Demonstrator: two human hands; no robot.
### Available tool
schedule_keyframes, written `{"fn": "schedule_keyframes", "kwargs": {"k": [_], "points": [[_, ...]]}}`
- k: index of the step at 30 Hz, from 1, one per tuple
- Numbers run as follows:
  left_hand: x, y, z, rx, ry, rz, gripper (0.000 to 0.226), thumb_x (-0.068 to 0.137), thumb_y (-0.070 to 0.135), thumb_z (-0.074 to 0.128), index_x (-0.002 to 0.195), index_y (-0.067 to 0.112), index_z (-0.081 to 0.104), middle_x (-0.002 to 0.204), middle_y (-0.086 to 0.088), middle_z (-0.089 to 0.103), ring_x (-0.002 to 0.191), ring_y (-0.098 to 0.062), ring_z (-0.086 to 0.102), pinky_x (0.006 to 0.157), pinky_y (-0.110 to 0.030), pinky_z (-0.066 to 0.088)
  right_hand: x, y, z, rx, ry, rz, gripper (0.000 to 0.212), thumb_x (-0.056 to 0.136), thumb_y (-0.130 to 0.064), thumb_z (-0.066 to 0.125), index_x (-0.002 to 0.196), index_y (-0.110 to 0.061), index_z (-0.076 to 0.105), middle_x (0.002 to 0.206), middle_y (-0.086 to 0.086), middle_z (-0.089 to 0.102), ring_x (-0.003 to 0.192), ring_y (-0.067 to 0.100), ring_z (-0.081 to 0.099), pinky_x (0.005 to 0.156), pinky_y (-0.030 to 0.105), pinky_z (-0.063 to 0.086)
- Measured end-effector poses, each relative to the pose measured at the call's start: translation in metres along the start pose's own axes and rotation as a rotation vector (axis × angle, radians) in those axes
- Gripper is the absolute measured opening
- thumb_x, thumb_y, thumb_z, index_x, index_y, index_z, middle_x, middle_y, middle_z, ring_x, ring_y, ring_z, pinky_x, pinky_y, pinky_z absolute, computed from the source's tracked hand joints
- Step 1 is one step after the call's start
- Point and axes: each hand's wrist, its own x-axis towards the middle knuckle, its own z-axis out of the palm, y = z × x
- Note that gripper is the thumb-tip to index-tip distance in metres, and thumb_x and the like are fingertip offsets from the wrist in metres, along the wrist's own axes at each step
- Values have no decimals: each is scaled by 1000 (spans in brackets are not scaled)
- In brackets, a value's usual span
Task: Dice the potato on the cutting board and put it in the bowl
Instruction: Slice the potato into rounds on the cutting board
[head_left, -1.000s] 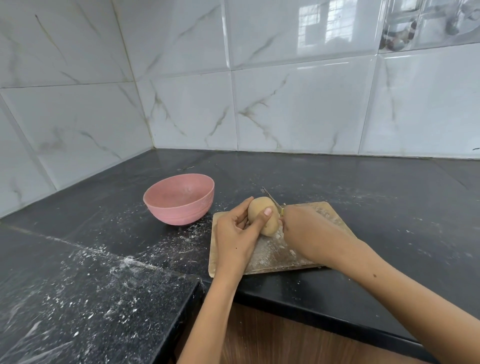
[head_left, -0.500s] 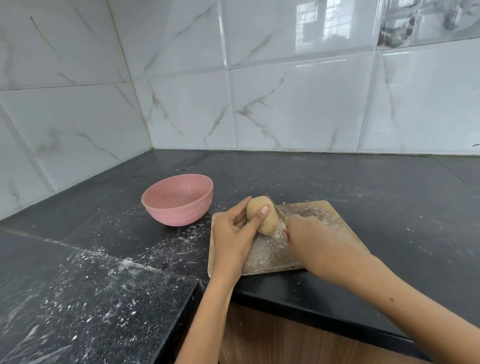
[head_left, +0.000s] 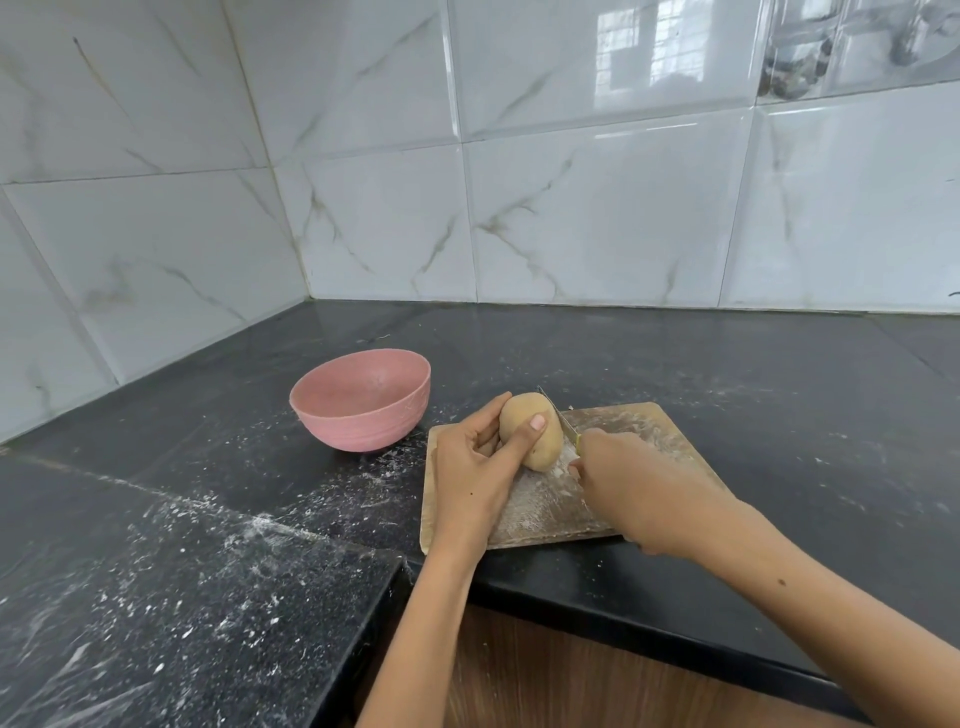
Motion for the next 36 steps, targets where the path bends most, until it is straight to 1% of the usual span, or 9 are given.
{"fn": "schedule_keyframes", "kwargs": {"k": [5,8,11,14,17,23,28,33,36], "points": [[4,7,6,68,34,32,45,66,17,87,107,9,69,97,4,72,87,3,68,75,-15,54,7,-2,-4,19,-29,32,30,100,-12,41,69,-12,38,64,1,40,66,22,57,36,17,34],[7,7,8,91,52,36,24,68,11,86,83,22,72,75,16,72,76,6,68,66,-11,52,5,-1,-5,43,-8,-37,37,100,-12,38,64,-16,29,65,-1,37,96,30,62,44,19,38],[7,5,7,109,71,51,32,70,10,85,54,34,71,65,17,70,72,0,68,66,-17,55,6,-5,-11,64,-1,-54,38,98,-10,39,62,-16,30,65,-1,36,98,31,61,48,10,41],[4,3,7,86,94,57,21,65,18,88,70,32,74,83,4,75,83,-9,72,74,-22,58,1,0,-15,60,-12,-46,38,99,-12,40,62,-16,31,64,-2,37,83,26,58,43,14,40],[1,3,7,34,57,16,37,64,18,88,97,14,72,97,-6,74,89,-11,72,72,-22,58,-7,-3,-21,0,-45,-33,37,99,-13,39,63,-15,31,64,-1,37,82,23,65,39,13,38],[-3,-1,10,-43,47,-21,55,61,22,89,110,7,70,101,-8,74,97,-18,70,88,-41,56,10,-12,-26,-102,-109,-44,35,98,-4,39,65,-11,32,68,4,45,36,12,50,29,15,33],[-3,-3,11,-58,76,7,56,65,23,85,114,2,68,101,-9,74,96,-14,70,84,-35,58,-20,1,-6,-72,-27,-60,35,98,-7,41,65,-15,33,64,-2,38,50,11,39,34,14,35],[-4,-6,9,-11,60,56,41,73,13,82,111,7,68,96,-2,74,93,-8,70,78,-20,55,-4,-12,-16,-76,-122,45,9,95,-3,46,89,-4,52,86,10,60,77,26,62,32,17,33],[-5,-6,8,-31,59,51,36,75,10,81,109,7,69,91,1,74,91,-8,70,76,-17,55,4,-14,-15,-49,-150,54,25,96,-4,46,72,-8,40,71,8,48,59,23,51,29,18,31]]}}
